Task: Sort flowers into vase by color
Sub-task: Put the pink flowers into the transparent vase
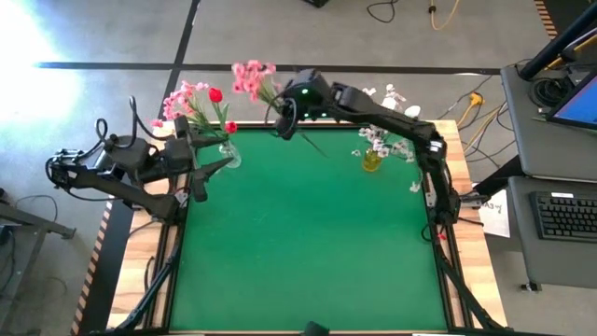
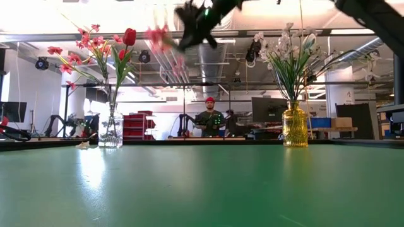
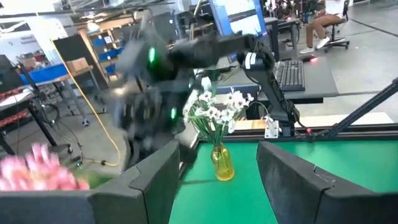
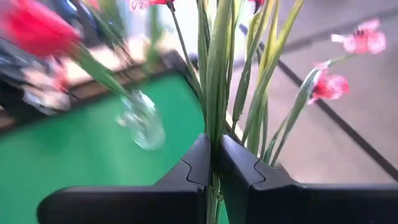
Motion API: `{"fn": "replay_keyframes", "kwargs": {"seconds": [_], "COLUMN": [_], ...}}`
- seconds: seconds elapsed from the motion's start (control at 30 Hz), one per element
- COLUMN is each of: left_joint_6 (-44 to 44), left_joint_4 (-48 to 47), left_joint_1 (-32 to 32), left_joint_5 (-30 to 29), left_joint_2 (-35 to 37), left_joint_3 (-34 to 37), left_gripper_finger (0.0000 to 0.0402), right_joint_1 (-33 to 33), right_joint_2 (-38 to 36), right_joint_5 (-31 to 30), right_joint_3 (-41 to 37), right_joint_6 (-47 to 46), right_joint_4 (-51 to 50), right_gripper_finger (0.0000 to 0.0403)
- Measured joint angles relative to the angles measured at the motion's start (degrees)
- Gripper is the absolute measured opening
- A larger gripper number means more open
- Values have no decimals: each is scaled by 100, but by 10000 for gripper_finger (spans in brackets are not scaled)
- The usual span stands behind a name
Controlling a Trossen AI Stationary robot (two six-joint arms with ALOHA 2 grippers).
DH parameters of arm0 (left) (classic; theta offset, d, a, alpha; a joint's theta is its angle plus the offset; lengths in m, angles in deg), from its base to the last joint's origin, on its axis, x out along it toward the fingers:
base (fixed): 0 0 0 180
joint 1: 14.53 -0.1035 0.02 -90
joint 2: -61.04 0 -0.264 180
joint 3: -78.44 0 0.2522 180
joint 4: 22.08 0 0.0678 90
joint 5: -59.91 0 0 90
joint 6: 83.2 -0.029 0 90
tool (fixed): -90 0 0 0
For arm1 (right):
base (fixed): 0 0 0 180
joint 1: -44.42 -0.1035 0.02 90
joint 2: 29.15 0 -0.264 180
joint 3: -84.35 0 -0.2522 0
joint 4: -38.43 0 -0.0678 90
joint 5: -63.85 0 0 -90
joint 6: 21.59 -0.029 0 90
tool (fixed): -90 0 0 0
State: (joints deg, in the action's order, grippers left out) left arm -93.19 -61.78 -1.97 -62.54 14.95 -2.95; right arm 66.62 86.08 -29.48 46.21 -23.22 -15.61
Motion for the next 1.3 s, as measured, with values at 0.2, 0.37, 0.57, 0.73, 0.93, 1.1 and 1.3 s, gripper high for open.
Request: {"fn": "replay_keyframes", "kwargs": {"seconds": [0.2,0.37,0.57,0.73,0.93,1.1,1.3], "left_joint_6": [70,204,211,296,327,328,499], "left_joint_4": [67,862,1937,3064,4676,5801,6195], "left_joint_1": [4,15,113,155,155,155,153], "left_joint_5": [51,856,1155,1166,1149,1462,1500], "left_joint_2": [-34,-72,-74,-148,-384,-897,-1495], "left_joint_3": [286,888,1594,2217,2912,3194,3064], "left_gripper_finger": [200,200,200,200,200,207,216], "right_joint_1": [-374,-909,-1600,-2137,-2616,-2918,-3116], "right_joint_2": [-566,-901,-1368,-1924,-2443,-2545,-2512], "right_joint_5": [286,293,162,-40,-118,-114,-114], "right_joint_3": [-142,-375,-1185,-2277,-3581,-4358,-4629], "right_joint_6": [19,221,569,859,1132,1324,1544], "right_joint_4": [514,1019,1978,3139,4410,5626,6142], "right_gripper_finger": [18,18,17,17,17,17,17]}}
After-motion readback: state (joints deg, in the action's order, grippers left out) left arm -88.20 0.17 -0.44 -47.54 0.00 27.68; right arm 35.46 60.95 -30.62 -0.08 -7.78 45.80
